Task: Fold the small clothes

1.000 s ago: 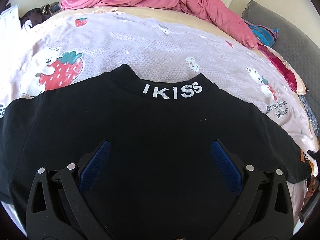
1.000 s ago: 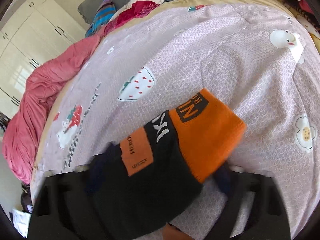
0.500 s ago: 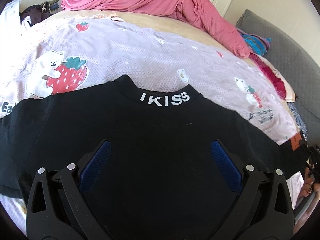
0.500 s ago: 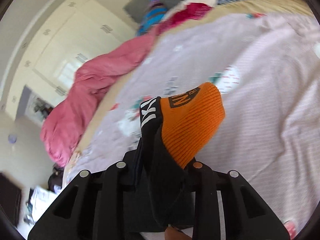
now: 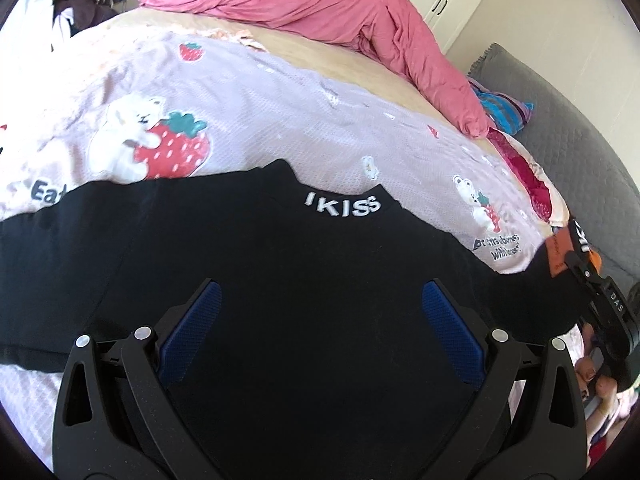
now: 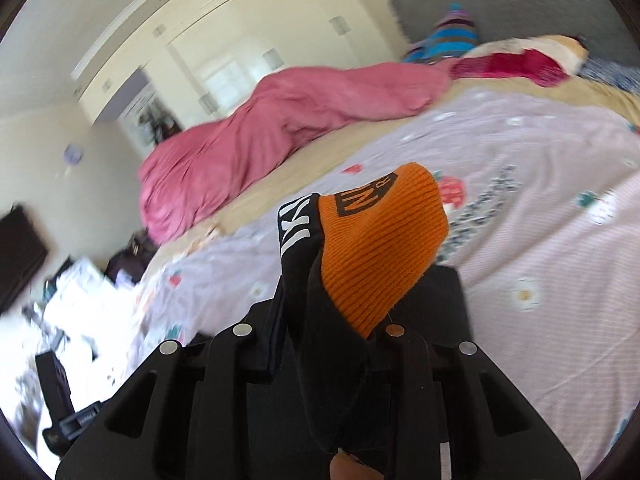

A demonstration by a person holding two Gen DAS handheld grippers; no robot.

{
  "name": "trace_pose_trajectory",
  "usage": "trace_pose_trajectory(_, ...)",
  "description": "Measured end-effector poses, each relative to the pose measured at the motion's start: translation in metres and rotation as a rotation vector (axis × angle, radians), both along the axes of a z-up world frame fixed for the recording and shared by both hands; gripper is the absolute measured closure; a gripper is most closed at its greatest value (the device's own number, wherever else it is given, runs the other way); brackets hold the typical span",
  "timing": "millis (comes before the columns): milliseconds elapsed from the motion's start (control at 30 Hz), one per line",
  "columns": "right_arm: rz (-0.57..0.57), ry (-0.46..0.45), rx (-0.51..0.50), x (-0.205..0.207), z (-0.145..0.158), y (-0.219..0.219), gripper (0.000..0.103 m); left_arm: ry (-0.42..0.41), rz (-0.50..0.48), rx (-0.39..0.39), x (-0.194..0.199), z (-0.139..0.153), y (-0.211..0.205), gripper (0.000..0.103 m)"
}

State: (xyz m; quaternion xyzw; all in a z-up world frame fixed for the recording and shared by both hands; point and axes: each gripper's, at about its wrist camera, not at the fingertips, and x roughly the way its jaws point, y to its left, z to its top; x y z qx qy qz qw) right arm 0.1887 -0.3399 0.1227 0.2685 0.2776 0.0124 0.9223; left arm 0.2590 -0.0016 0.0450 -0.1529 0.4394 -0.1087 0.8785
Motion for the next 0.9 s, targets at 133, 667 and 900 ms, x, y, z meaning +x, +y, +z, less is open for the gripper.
trace_pose_trajectory(133,0.084,0.022,-0.043,0.013,-0.002,0.037,0.077,0.009,0.033,-0.049,-0.004,-0.006,0.021,0.008)
trace_pose_trajectory(667,0.376,0.133,-0.282,0.031,-0.053,0.147,0.066,0.115,0.001,-0.183,0.009,-0.044,0.033,0.008)
trace_pose_trajectory(900,0.433,0.114,-0.248,0.019,-0.041,0.140,0.055,0.116,-0.076,-0.220,0.006,-0.052,0.012,0.011)
